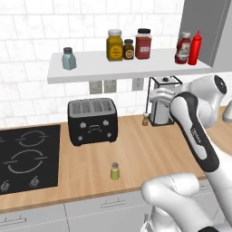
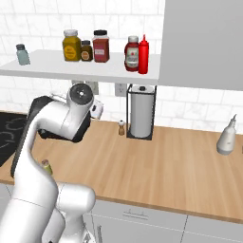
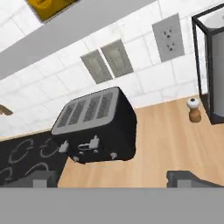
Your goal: Put the shaker and condiment bottle from the counter next to their counterparts in the cabinet.
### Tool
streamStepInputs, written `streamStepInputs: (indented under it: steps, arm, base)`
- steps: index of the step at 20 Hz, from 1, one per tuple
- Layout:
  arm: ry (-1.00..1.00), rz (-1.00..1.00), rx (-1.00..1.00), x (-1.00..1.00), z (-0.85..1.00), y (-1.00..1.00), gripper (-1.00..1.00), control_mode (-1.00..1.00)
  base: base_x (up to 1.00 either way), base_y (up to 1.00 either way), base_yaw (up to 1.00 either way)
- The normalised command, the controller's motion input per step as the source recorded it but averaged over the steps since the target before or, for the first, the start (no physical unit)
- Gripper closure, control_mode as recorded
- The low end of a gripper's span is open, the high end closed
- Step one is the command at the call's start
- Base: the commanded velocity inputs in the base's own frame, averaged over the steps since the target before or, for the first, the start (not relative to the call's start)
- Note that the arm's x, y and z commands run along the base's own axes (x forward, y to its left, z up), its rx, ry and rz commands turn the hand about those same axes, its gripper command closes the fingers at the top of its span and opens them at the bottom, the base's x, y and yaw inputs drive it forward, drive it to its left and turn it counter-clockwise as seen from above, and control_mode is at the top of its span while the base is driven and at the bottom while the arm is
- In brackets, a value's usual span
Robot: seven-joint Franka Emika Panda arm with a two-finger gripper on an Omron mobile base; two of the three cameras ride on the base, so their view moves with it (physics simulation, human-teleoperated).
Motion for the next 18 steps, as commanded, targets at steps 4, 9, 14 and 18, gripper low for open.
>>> streamStepInputs:
  steps: [4, 9, 14, 18]
  arm:
    - [0.05, 0.27, -0.07, -0.06, -0.94, 0.25, -1.0, -1.0]
    - [0.0, 0.18, -0.02, 0.01, -0.8, 0.2, -1.0, -1.0]
    - [-0.14, 0.08, -0.01, -0.42, -0.61, 0.0, -1.0, -1.0]
    - [-0.29, 0.19, 0.0, -0.32, -0.74, 0.01, -1.0, -1.0]
  base:
    - [0.0, 0.0, 0.0]
    - [0.0, 0.0, 0.0]
    - [0.0, 0.0, 0.0]
    - [0.0, 0.0, 0.0]
